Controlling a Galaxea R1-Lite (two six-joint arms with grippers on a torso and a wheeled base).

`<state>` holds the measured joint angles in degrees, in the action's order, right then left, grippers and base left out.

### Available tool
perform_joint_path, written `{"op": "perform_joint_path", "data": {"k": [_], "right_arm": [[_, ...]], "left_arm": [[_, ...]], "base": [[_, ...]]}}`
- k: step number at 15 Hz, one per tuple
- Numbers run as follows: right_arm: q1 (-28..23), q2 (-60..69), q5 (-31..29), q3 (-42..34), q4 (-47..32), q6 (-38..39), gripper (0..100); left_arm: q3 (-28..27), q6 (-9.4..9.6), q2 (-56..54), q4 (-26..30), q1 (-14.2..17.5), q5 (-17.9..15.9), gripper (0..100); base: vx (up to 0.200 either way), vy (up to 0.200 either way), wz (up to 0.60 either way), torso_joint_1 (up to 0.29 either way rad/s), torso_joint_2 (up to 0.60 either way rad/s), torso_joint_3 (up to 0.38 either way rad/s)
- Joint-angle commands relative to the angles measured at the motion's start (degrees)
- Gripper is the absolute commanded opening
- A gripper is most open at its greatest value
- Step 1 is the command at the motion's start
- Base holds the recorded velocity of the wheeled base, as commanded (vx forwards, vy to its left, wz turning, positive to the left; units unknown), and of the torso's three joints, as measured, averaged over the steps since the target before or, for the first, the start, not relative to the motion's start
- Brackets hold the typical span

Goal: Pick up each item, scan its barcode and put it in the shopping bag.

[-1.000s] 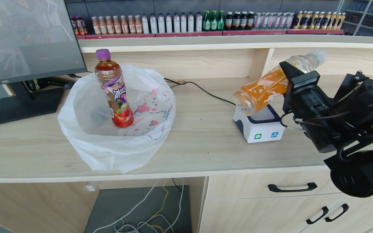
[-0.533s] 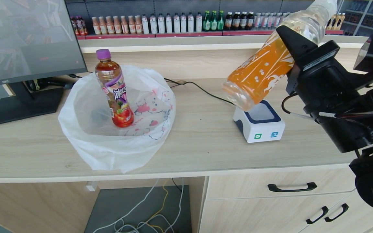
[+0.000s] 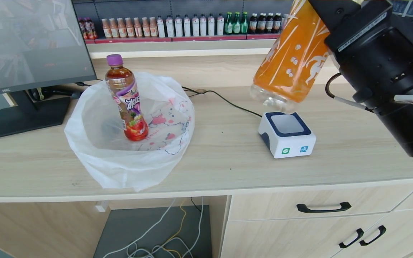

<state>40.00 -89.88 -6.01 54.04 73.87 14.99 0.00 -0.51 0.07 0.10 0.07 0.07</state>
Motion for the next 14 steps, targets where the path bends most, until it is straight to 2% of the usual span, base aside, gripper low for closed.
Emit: {"op": "perform_joint_path", "data": {"k": [1, 3, 5, 8, 14], "right_arm": [[3.6, 2.8, 0.2, 0.8, -2.9, -7.7, 0], [4.4, 4.1, 0.5, 0.5, -3.4, -18.5, 0], [4.3, 4.5, 3.3, 0.3, -4.5, -23.1, 0], [4.0, 3.5, 3.9, -3.6, -3.9, -23.8, 0], [3.8, -0.6, 1.3, -10.9, 4.8, -25.5, 0]], "left_arm": [[0.0, -0.02, 0.0, 0.0, 0.0, 0.0, 100], [0.0, -0.02, 0.0, 0.0, 0.0, -0.1, 100], [0.0, -0.02, 0.0, 0.0, 0.0, 0.0, 100], [0.0, -0.02, 0.0, 0.0, 0.0, 0.0, 100], [0.0, -0.02, 0.0, 0.0, 0.0, 0.0, 100]], "base": [[0.000, 0.000, 0.00, 0.000, 0.00, 0.000], [0.000, 0.000, 0.00, 0.000, 0.00, 0.000], [0.000, 0.000, 0.00, 0.000, 0.00, 0.000], [0.000, 0.000, 0.00, 0.000, 0.00, 0.000], [0.000, 0.000, 0.00, 0.000, 0.00, 0.000]]}}
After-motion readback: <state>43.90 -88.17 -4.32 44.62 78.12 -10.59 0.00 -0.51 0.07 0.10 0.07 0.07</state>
